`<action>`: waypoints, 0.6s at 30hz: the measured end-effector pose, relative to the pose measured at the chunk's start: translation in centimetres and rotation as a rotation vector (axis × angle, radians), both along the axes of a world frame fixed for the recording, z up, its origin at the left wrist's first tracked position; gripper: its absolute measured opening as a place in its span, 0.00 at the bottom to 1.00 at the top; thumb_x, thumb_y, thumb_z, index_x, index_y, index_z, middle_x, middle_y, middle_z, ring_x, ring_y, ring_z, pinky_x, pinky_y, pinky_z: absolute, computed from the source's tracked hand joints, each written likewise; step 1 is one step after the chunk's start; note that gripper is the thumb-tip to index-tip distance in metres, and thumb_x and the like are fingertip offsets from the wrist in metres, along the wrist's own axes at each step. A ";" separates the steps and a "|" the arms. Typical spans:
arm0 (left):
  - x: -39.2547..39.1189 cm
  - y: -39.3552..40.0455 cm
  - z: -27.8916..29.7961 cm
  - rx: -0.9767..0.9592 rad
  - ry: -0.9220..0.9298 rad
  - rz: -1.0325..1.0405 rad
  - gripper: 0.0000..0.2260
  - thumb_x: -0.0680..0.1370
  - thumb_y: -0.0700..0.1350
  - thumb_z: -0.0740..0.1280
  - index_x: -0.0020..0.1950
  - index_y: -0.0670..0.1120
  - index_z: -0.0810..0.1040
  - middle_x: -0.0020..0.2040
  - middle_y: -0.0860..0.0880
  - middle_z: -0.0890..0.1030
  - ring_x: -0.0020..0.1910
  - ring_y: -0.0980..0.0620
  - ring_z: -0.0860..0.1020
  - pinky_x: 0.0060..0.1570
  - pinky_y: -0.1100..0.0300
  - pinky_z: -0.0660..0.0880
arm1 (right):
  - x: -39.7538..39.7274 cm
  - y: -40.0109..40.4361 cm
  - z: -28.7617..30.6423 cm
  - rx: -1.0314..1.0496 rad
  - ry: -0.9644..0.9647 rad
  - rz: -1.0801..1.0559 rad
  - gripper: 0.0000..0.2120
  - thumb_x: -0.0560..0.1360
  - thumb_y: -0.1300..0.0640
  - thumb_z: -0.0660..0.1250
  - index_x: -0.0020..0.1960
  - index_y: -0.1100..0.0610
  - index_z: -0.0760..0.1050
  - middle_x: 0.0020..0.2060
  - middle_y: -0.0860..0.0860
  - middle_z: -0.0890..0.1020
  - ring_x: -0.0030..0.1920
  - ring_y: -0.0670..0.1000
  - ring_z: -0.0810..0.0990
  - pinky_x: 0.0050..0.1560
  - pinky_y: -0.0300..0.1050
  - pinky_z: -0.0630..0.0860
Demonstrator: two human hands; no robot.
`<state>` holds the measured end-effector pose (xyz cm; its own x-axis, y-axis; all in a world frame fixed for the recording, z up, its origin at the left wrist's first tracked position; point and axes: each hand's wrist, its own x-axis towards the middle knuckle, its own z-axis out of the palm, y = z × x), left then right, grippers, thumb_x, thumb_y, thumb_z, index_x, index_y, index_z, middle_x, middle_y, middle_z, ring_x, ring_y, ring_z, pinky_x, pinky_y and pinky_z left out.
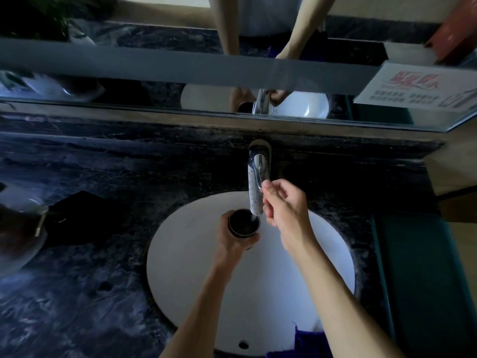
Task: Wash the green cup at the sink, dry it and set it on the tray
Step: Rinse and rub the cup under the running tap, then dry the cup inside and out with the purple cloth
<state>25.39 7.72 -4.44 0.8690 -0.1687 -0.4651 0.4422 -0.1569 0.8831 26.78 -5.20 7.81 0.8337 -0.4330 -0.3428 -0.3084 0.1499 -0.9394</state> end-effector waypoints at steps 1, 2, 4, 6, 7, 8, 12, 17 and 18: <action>0.0 0.0 0.0 0.006 -0.005 0.006 0.29 0.68 0.32 0.79 0.65 0.43 0.74 0.57 0.37 0.82 0.54 0.37 0.82 0.39 0.56 0.82 | 0.0 0.0 -0.1 0.008 0.000 0.001 0.17 0.83 0.59 0.65 0.44 0.74 0.70 0.29 0.53 0.70 0.24 0.46 0.65 0.20 0.35 0.60; 0.0 -0.1 0.1 0.006 -0.004 0.004 0.29 0.68 0.32 0.79 0.65 0.43 0.74 0.57 0.37 0.82 0.52 0.39 0.83 0.39 0.57 0.82 | 0.0 0.0 -0.1 0.013 0.001 0.000 0.16 0.83 0.60 0.65 0.44 0.74 0.70 0.29 0.53 0.69 0.24 0.46 0.65 0.20 0.35 0.60; -0.1 0.0 0.2 0.004 -0.004 -0.010 0.28 0.68 0.31 0.78 0.65 0.42 0.73 0.56 0.36 0.82 0.47 0.47 0.83 0.38 0.60 0.81 | 0.1 -0.1 -0.1 0.024 0.008 -0.004 0.14 0.83 0.61 0.65 0.44 0.72 0.71 0.30 0.54 0.69 0.23 0.44 0.65 0.21 0.34 0.60; -0.3 -0.1 0.5 0.002 0.007 -0.028 0.27 0.70 0.29 0.77 0.65 0.40 0.73 0.54 0.41 0.82 0.43 0.61 0.82 0.38 0.69 0.79 | 0.0 -0.3 -0.6 0.027 0.024 0.004 0.12 0.82 0.61 0.65 0.43 0.67 0.73 0.30 0.55 0.69 0.23 0.43 0.65 0.22 0.33 0.61; -0.4 -0.1 0.4 0.004 0.016 -0.029 0.26 0.71 0.28 0.77 0.65 0.41 0.73 0.53 0.44 0.81 0.41 0.66 0.81 0.38 0.71 0.78 | -0.1 -0.4 -1.0 0.007 0.041 0.017 0.12 0.82 0.61 0.66 0.42 0.65 0.73 0.30 0.54 0.70 0.23 0.43 0.66 0.23 0.33 0.62; -0.4 -0.1 0.3 0.006 0.022 -0.028 0.26 0.71 0.29 0.77 0.64 0.41 0.73 0.52 0.46 0.81 0.40 0.68 0.80 0.39 0.72 0.77 | -0.2 -0.5 -1.4 -0.026 0.067 0.037 0.12 0.82 0.60 0.66 0.41 0.63 0.73 0.30 0.54 0.71 0.24 0.43 0.67 0.25 0.34 0.63; -0.9 -0.1 0.7 0.016 0.047 -0.014 0.28 0.66 0.40 0.82 0.64 0.45 0.77 0.56 0.46 0.85 0.53 0.54 0.84 0.47 0.64 0.79 | -0.9 -0.4 -2.3 -0.024 0.120 0.059 0.12 0.82 0.59 0.67 0.44 0.67 0.75 0.32 0.55 0.75 0.24 0.41 0.69 0.24 0.31 0.64; -2.1 0.2 2.2 -0.034 0.174 0.136 0.35 0.59 0.53 0.82 0.63 0.46 0.74 0.58 0.45 0.83 0.53 0.51 0.83 0.52 0.52 0.81 | -3.3 -1.0 -2.6 -0.004 0.134 0.003 0.11 0.83 0.58 0.64 0.42 0.60 0.75 0.31 0.49 0.77 0.25 0.47 0.70 0.24 0.40 0.63; -2.2 0.3 2.4 -0.058 0.230 0.170 0.35 0.59 0.56 0.81 0.62 0.46 0.75 0.58 0.43 0.84 0.54 0.48 0.84 0.54 0.46 0.83 | -4.2 -1.2 -2.9 -0.006 0.165 -0.008 0.10 0.82 0.58 0.65 0.43 0.59 0.76 0.31 0.49 0.78 0.26 0.47 0.71 0.26 0.41 0.65</action>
<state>23.16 8.02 -2.01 0.7598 -0.0621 -0.6472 0.6477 -0.0152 0.7618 22.61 -6.37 4.94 0.7625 -0.4421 -0.4724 -0.4578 0.1475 -0.8768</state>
